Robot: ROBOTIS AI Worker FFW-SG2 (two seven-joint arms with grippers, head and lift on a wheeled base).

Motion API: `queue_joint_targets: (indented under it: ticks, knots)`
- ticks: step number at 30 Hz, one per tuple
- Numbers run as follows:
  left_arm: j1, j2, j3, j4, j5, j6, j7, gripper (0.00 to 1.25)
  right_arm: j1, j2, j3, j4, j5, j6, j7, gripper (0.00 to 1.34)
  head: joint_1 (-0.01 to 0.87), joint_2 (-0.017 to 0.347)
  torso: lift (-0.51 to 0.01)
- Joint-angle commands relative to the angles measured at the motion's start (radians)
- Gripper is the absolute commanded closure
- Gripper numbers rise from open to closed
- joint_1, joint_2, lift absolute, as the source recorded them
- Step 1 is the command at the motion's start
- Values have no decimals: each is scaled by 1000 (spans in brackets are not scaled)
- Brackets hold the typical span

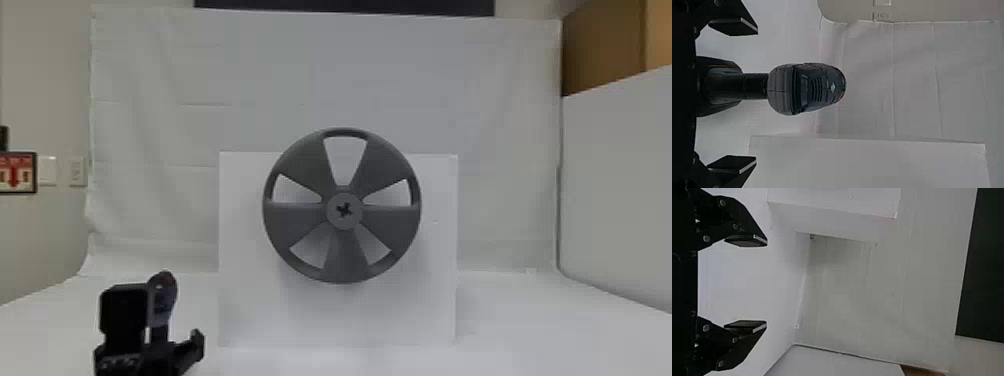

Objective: Grasp the drill and bring into the middle of wheel

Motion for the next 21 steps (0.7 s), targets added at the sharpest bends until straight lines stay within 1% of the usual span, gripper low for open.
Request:
queue_joint_targets:
  ticks: [1,10,21]
  knots:
    - [-20,-2,-6,37,-11,-4,4,127,0,-2,0,0,0,2,0,519,0,0,-406]
    - [-52,-7,-15,92,-24,-17,21,127,0,-4,10,5,0,4,0,519,0,0,-406]
    - [-74,-7,-18,139,-30,-29,77,140,-4,-5,20,9,0,4,0,519,0,0,-406]
